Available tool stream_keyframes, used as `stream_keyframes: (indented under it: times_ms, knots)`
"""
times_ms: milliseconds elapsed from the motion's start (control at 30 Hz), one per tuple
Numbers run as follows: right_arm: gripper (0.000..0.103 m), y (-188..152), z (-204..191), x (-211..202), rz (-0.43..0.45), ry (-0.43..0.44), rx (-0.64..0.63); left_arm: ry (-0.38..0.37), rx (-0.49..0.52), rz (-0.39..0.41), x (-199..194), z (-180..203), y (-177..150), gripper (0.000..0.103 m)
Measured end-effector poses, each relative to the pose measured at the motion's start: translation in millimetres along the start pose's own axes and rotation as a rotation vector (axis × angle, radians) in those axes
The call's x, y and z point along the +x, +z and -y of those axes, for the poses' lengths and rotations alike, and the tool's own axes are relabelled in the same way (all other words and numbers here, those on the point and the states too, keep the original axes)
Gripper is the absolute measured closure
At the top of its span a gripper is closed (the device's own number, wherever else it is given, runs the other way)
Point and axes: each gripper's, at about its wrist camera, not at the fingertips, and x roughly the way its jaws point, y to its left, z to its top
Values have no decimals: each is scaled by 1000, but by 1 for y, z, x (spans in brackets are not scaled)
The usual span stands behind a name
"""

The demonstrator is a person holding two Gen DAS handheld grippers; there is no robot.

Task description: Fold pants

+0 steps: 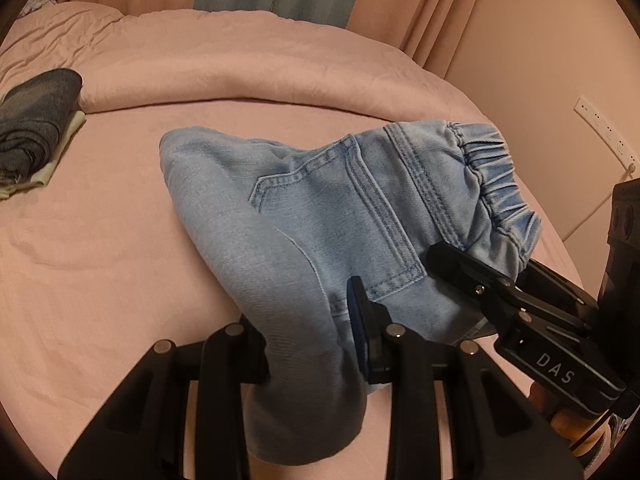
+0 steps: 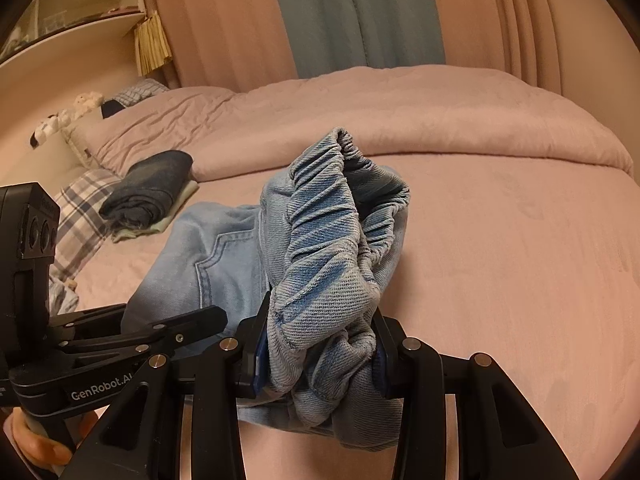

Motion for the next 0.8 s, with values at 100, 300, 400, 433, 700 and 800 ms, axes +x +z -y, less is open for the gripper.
stream_keyframes:
  times_ms: [100, 300, 400, 433, 700, 800]
  knots:
    - [61, 8, -2, 7, 9, 8, -2, 5, -6, 11, 1, -7, 9, 74]
    - [61, 22, -12, 24, 17, 10, -17, 26, -6, 17, 8, -19, 21, 74]
    - [61, 28, -15, 33, 13, 14, -17, 34, -7, 11, 15, -24, 27, 74]
    - [61, 30, -16, 37, 11, 12, -21, 36, -10, 8, 21, -25, 32, 74]
    - [61, 36, -15, 64, -10, 2, -20, 26, -36, -15, 50, -38, 46, 74]
    - [61, 38, -12, 73, -23, -2, -14, 24, -44, -29, 61, -42, 48, 74]
